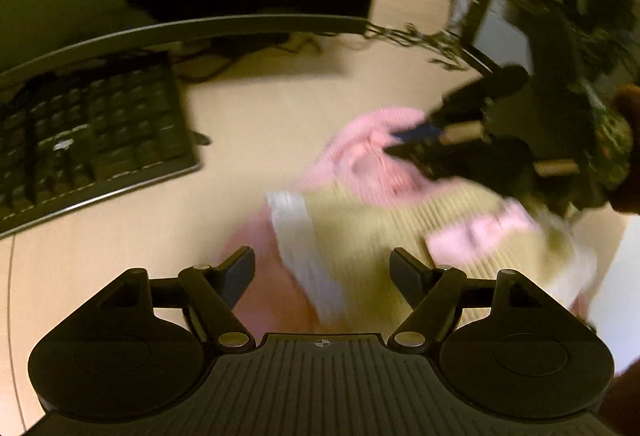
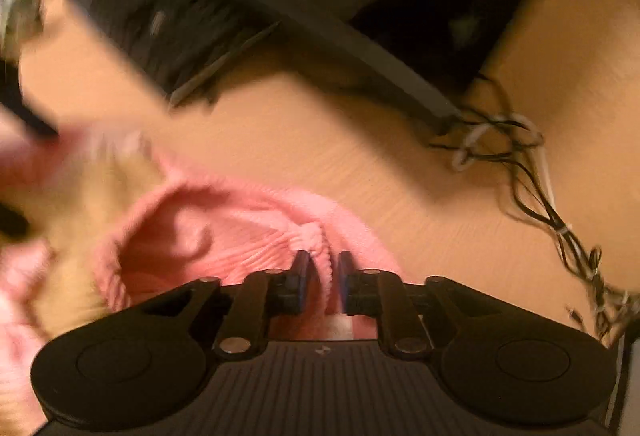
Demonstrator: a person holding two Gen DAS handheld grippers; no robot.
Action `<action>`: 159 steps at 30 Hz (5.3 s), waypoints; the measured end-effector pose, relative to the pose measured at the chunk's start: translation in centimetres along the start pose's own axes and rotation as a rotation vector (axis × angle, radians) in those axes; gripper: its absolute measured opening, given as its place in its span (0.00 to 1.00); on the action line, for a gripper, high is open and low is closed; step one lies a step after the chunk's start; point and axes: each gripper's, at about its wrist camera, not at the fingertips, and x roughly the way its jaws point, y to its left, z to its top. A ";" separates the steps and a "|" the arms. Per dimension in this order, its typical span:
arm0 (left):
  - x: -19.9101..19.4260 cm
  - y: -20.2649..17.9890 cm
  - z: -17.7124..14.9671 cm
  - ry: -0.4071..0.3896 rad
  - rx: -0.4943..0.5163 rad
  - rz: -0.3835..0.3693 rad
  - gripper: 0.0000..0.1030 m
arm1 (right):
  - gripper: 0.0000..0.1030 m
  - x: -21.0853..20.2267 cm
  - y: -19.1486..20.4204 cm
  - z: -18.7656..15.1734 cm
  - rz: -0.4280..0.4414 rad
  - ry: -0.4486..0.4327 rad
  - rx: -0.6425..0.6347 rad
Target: Fold clothes
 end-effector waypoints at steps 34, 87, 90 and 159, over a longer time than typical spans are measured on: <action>-0.4 1.3 1.3 -0.084 -0.066 0.022 0.92 | 0.13 -7.4 -6.8 -3.5 -0.192 -0.028 -0.199; -1.9 -1.5 1.1 -0.209 -0.008 -0.062 0.07 | 0.56 -14.5 -6.5 -7.8 0.026 -0.130 0.069; -1.7 -0.3 0.7 -0.190 -0.021 0.014 0.07 | 0.56 -12.3 -7.4 -8.3 0.027 -0.099 0.118; -19.4 -2.7 0.3 -0.536 0.166 0.504 0.05 | 0.03 -17.5 13.0 -3.7 -0.358 -0.477 0.105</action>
